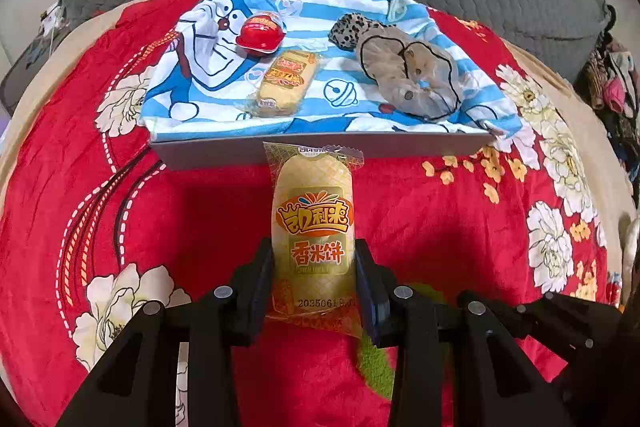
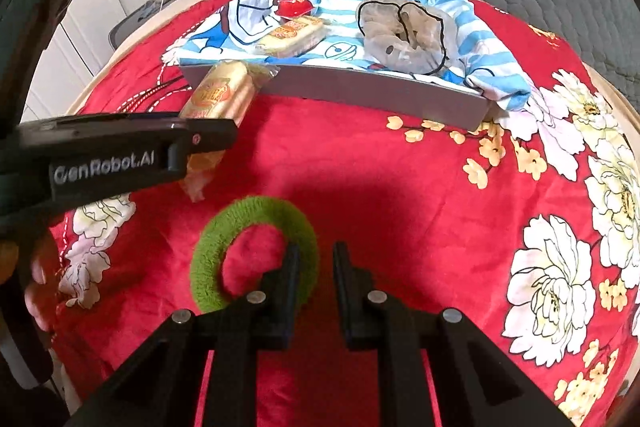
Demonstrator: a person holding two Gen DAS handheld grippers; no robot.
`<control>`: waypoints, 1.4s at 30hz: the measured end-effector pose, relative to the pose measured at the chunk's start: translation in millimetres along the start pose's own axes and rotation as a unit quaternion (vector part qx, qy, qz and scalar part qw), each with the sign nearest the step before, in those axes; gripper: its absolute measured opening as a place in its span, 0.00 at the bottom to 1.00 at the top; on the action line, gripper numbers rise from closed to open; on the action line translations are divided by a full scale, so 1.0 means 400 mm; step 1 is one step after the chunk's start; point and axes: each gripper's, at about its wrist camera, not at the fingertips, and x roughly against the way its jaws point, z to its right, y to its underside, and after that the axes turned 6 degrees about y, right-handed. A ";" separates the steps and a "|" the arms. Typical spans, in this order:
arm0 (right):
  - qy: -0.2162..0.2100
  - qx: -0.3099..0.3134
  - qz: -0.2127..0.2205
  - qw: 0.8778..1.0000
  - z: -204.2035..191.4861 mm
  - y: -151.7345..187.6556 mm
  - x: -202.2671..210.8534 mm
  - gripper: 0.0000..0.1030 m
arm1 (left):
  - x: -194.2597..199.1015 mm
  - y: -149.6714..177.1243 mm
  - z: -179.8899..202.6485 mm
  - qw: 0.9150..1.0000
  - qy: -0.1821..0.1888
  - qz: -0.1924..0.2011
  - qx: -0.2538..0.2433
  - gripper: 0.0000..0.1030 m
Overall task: Organize objects
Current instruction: 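Close the left tool on the snack cake while the right tool grasps the green ring, then lift the snack cake with the left tool while the right tool lifts the green ring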
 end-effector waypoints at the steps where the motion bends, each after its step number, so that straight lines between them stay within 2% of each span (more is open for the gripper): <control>1: -0.001 0.000 -0.001 1.000 -0.001 0.000 -0.001 0.17 | 0.001 0.001 -0.001 1.000 -0.001 0.001 0.001 0.38; 4: -0.006 0.000 -0.004 1.000 -0.002 0.002 -0.004 0.08 | 0.003 0.004 -0.003 1.000 0.000 0.002 0.004 0.38; 16: -0.015 0.009 -0.004 1.000 -0.013 0.004 0.009 0.01 | 0.021 0.008 -0.003 1.000 -0.002 0.005 0.006 0.38; 32: -0.031 -0.007 0.012 0.999 0.009 0.007 0.054 0.00 | 0.069 0.012 0.012 1.000 -0.002 0.016 0.001 0.38; 42: -0.036 -0.002 0.051 0.998 0.013 0.001 0.132 0.00 | 0.117 0.011 0.029 1.000 -0.004 0.030 -0.004 0.38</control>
